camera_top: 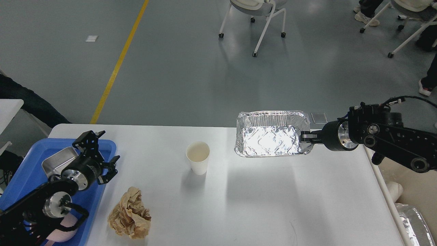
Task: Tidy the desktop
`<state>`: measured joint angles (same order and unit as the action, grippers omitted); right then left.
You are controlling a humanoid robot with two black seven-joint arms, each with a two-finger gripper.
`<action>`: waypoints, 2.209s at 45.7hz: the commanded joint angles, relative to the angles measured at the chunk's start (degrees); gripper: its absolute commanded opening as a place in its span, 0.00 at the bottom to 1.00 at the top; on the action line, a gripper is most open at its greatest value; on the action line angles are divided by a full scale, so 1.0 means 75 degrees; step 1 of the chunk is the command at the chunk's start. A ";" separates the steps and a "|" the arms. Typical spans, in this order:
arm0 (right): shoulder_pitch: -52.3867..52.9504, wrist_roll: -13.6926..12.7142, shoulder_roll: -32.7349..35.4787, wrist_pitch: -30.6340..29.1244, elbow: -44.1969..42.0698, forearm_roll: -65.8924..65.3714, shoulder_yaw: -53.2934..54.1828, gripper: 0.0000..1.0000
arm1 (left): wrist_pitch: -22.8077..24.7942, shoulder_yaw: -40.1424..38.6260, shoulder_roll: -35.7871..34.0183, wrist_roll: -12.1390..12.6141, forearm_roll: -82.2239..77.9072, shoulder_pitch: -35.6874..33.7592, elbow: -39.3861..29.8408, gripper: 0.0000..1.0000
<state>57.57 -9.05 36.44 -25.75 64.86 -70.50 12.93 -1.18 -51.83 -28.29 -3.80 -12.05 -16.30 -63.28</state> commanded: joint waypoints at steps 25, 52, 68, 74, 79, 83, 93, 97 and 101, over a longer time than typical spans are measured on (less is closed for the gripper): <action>0.0094 0.0011 -0.0007 0.0012 0.0001 -0.0010 -0.0002 0.00 | 0.0485 0.2456 -0.7524 0.0002 -0.3373 -0.1308 -0.4030 0.97; 0.0059 0.0011 0.0098 0.0012 0.0001 -0.0022 -0.0002 0.00 | 0.1235 0.2727 -0.8170 0.0049 -0.5472 -0.1354 -0.5015 0.97; 0.0047 0.0011 0.0051 0.0024 0.0024 -0.0010 0.0010 0.00 | 0.1282 0.2739 -0.6367 0.1503 -0.5425 -0.1823 -0.4665 0.97; 0.0035 0.0011 0.0075 0.0094 0.0024 -0.0010 -0.0002 0.00 | 0.1364 0.2774 -0.5254 0.1397 -0.5460 -0.2092 -0.3938 0.97; 0.0023 0.0011 0.0086 0.0106 0.0024 -0.0010 -0.0002 0.00 | 0.1539 0.3077 -0.4351 0.1385 -0.5531 -0.2385 -0.3388 0.97; 0.0012 0.0011 0.0075 0.0117 0.0036 -0.0010 0.0010 0.00 | 0.1563 0.3931 -0.3567 0.1315 -0.5531 -0.3028 -0.2755 0.97; -0.0035 0.0011 0.0028 0.0152 0.0024 -0.0010 0.0010 0.00 | 0.1329 0.6311 -0.1399 0.1350 -0.5519 -0.4716 -0.1349 0.97; -0.0059 0.0023 0.0039 0.0223 0.0024 0.0001 0.0010 0.00 | 0.1142 0.6711 -0.0192 0.1350 -0.5507 -0.5104 -0.0611 0.97; -0.0070 0.0023 0.0086 0.0234 0.0036 0.0001 0.0010 0.00 | 0.1130 0.6828 0.0524 0.1397 -0.5507 -0.5163 -0.0071 0.97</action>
<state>57.17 -8.93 36.68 -24.22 65.04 -70.56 12.95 7.77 -2.49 -32.12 6.38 -53.36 -53.61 -69.28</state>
